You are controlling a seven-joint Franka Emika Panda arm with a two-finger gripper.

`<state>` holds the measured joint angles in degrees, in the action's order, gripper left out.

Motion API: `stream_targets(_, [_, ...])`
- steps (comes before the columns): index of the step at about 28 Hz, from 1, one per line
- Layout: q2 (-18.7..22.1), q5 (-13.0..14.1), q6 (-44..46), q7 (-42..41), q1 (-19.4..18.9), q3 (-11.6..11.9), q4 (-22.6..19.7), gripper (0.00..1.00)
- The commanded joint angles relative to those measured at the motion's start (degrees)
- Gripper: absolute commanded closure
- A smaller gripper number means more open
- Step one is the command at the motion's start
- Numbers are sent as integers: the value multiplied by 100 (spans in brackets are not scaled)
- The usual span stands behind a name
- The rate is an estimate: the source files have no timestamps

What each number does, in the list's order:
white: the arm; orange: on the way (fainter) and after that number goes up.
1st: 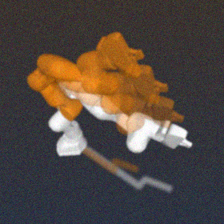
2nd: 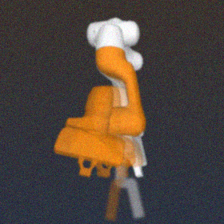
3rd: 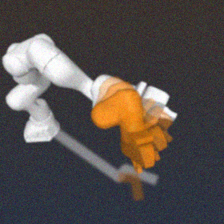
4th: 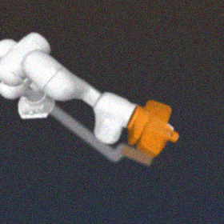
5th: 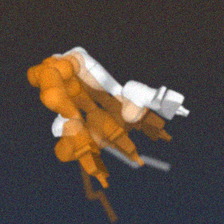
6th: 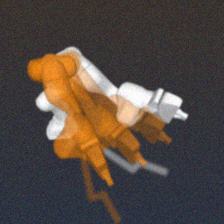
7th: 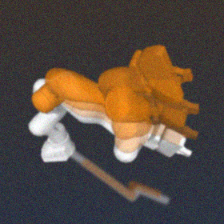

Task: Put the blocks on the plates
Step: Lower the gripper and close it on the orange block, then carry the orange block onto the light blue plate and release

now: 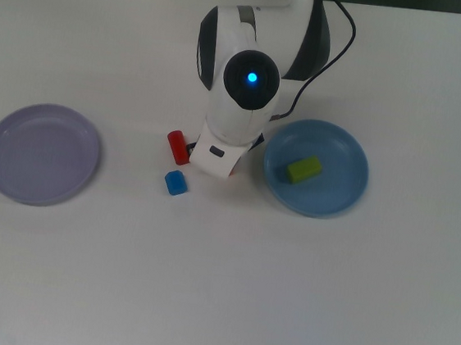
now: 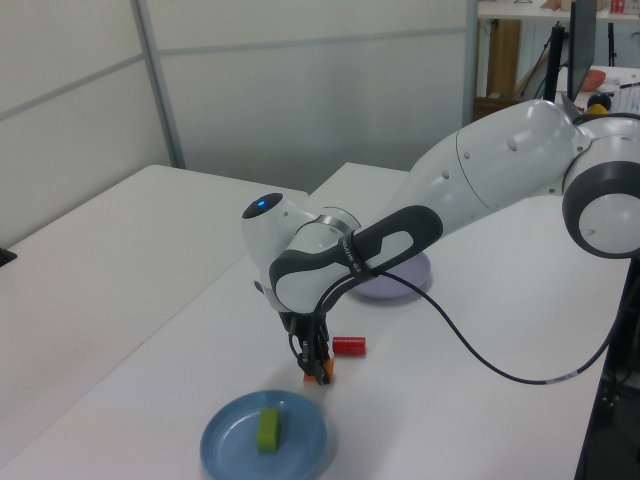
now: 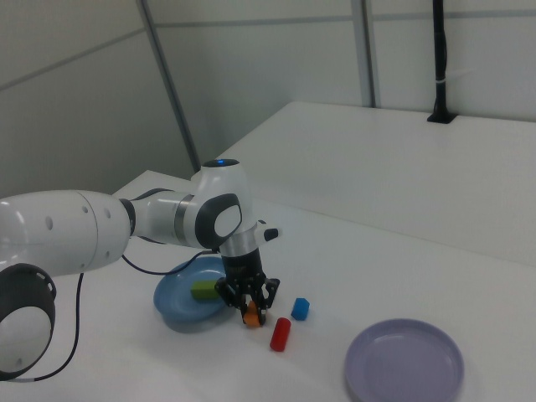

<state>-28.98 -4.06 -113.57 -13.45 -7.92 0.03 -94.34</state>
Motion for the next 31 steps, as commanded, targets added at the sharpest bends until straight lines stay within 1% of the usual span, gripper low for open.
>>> stream_targets(1, [269, 72, 72, 97, -52, -11, -94, 78])
stream_targets(3, [331, 80, 151, 97, -61, -38, -59, 79])
stream_targets(4, [366, 89, 221, 97, -70, -47, -50, 82])
stream_targets(8, [471, 124, 441, 105, -157, -55, -6, 82])
stream_targets(11, [630, 291, 669, 123, -438, -55, 21, 82])
stream_targets(14, [692, 344, 714, 385, -772, -55, 21, 81])
stream_targets(15, [665, 283, 679, 665, -982, -47, 29, 79])
stream_targets(19, [525, 143, 582, 1080, -1361, -47, 117, 79])
stream_targets(20, [481, 81, 547, 1168, -1431, -47, 126, 79])
stream_targets(21, [420, -41, 425, 1352, -1554, -47, 135, 78])
stream_targets(24, [314, -235, 222, 1616, -1713, -47, 135, 70])
stream_targets(26, [261, -332, 125, 1731, -1731, -47, 135, 67])
stream_targets(27, [200, -376, 81, 1749, -1731, -47, 135, 63])
stream_targets(29, [156, -385, 29, 1749, -1731, -38, 135, 51])
stream_targets(30, [138, -385, -7, 1749, -1731, -38, 135, 49])
stream_targets(31, [129, -385, -50, 1749, -1731, -29, 135, 49])
